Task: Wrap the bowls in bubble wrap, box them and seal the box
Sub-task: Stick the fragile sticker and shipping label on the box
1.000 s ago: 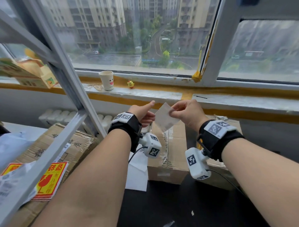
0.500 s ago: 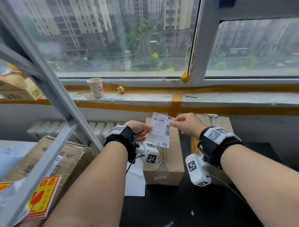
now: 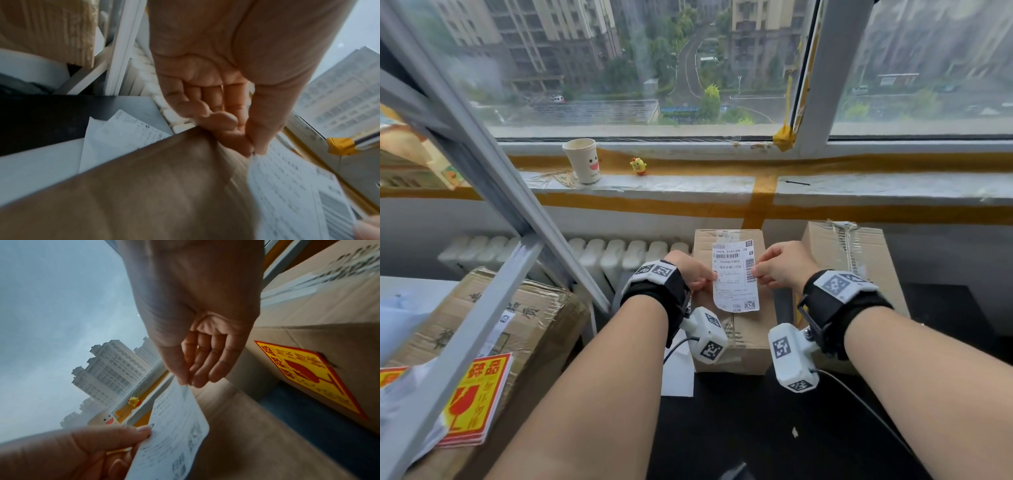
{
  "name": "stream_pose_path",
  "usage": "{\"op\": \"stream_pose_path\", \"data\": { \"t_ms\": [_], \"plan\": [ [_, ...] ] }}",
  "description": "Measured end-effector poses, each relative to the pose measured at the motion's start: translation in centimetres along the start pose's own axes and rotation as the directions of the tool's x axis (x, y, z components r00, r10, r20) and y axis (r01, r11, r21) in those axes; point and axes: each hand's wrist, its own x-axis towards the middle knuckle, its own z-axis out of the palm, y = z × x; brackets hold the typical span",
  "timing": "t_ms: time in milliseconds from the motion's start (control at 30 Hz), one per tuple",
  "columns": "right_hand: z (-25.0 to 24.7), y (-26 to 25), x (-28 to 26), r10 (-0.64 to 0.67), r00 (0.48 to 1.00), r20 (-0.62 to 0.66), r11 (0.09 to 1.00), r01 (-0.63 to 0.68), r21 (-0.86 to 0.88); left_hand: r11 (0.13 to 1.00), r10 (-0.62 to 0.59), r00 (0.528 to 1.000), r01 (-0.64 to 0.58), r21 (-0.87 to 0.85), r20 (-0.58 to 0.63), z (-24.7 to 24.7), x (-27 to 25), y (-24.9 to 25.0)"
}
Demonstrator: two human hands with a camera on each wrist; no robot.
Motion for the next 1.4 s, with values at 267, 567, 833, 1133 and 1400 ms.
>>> {"op": "stream_pose_path", "data": {
  "t_ms": [267,567,833,1133,1400],
  "plan": [
    [1.1,0.6,0.9,-0.023,0.999,-0.044,0.994,0.018,-0.108,0.979,0.038,0.998,-0.029,0.200,-0.042,0.2,1.5,-0.3],
    [1.2,0.6,1.0,-0.186,0.983,0.007,0.880,0.169,-0.443,0.865,0.265,0.957,-0.181,0.468,-0.120,-0.1,2.6,-1.0],
    [0.8,0.2,1.7,-0.101,0.924,0.367,0.643,0.343,-0.685,0.669,0.371,0.928,-0.280,0.688,0.016,0.5,2.5,-1.1],
    [1.2,0.6,2.0,-0.188,0.950,0.251,0.717,0.307,-0.626,0.713,0.449,0.892,-0.386,0.585,0.042,-0.2,3.6,-1.8],
    [1.4,0.0,2.8,-0.270,0.963,-0.009,0.818,0.224,-0.530,0.944,0.327,0.877,-0.315,0.093,-0.351,-4.3,6.3,-4.1]
  ]
}}
